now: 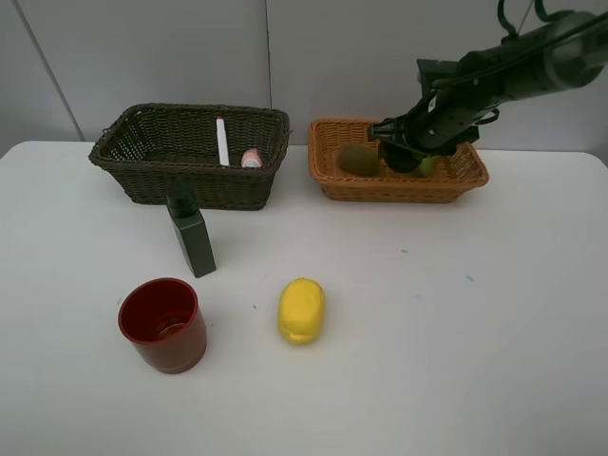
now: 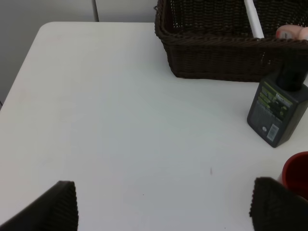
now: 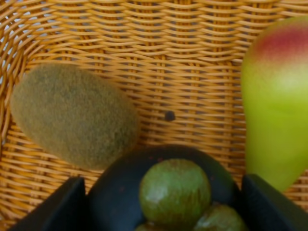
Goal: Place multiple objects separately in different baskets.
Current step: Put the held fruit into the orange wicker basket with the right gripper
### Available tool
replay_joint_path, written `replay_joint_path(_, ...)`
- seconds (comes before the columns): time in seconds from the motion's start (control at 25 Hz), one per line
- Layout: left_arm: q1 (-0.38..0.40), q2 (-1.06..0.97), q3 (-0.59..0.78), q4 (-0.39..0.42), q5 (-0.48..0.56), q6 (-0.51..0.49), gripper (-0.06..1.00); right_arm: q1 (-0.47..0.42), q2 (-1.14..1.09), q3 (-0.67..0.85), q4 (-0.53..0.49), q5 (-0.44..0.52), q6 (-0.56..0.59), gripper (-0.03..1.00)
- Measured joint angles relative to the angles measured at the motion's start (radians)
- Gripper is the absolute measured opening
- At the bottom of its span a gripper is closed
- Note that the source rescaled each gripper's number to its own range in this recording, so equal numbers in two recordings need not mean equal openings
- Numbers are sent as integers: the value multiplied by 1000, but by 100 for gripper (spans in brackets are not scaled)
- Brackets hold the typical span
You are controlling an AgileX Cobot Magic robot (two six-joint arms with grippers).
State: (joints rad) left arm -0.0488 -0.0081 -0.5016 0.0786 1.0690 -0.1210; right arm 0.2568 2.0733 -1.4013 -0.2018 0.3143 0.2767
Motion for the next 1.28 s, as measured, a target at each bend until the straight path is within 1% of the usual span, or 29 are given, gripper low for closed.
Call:
replay_joint_path(0.24,0,0,0,0,0,0,93,0,1,0,2,-23,0,64)
replay_joint_path(0.6,0,0,0,0,0,0,93,5,1,0,0,-27,-1,64)
replay_joint_path(0.64,0,0,0,0,0,0,93,7,1,0,-4,-28,-3,67)
replay_joint_path(0.72,0,0,0,0,0,0,93,12,1,0,-6,-34,-3,86)
replay_joint_path(0.76,0,0,0,0,0,0,93,14,1,0,-5,-36,-3,91)
replay_joint_path(0.8,0,0,0,0,0,0,93,17,1,0,-5,-37,-3,95)
replay_joint_path(0.88,0,0,0,0,0,0,93,22,1,0,-4,-36,-3,98)
replay_joint_path(1.0,0,0,0,0,0,0,93,27,1,0,-4,-37,-3,100)
replay_joint_path(1.16,0,0,0,0,0,0,93,36,1,0,1,-30,-3,100)
replay_joint_path(1.28,0,0,0,0,0,0,93,45,-4,0,16,0,-3,100)
